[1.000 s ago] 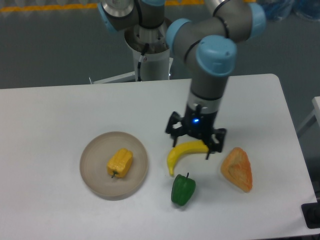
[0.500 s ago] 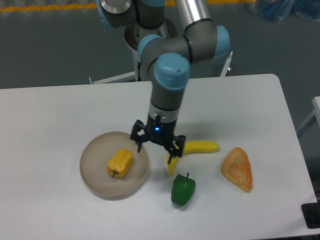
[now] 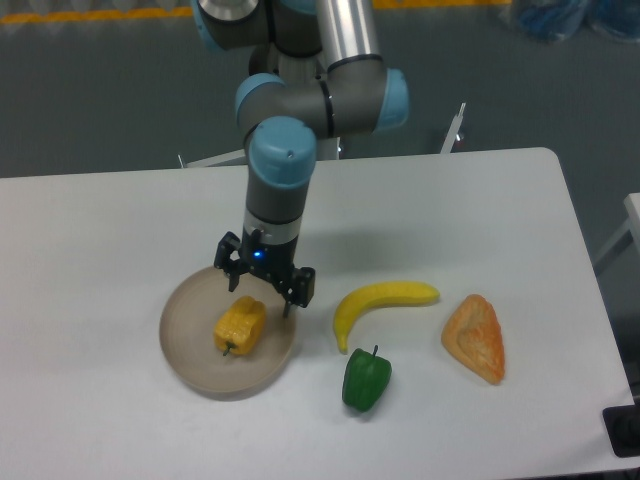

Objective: Pick up the yellow pepper from the plate
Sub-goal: 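Lower the gripper onto the yellow pepper and close on it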

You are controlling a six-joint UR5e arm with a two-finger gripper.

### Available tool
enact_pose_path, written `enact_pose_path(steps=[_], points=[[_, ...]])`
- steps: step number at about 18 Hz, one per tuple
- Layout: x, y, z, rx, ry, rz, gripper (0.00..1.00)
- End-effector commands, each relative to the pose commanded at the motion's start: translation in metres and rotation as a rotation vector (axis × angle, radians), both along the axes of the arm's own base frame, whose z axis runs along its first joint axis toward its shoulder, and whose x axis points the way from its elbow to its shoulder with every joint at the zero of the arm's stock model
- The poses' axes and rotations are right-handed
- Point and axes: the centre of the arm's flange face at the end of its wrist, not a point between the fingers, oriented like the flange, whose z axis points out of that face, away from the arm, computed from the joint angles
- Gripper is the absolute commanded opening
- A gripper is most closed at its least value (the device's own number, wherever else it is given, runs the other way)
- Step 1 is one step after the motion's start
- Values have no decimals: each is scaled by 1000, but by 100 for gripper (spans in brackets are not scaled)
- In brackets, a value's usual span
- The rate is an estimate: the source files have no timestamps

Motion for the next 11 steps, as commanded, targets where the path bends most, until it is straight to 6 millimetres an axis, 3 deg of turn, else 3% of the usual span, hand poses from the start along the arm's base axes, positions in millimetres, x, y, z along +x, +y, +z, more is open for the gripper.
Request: enact_pose_path(steps=[6,8,11], points=[[3,5,-20,-16,7,-9,100],[14,9,-31,-39,27,-25,100],[17,8,-32,-43,28,-31,100]])
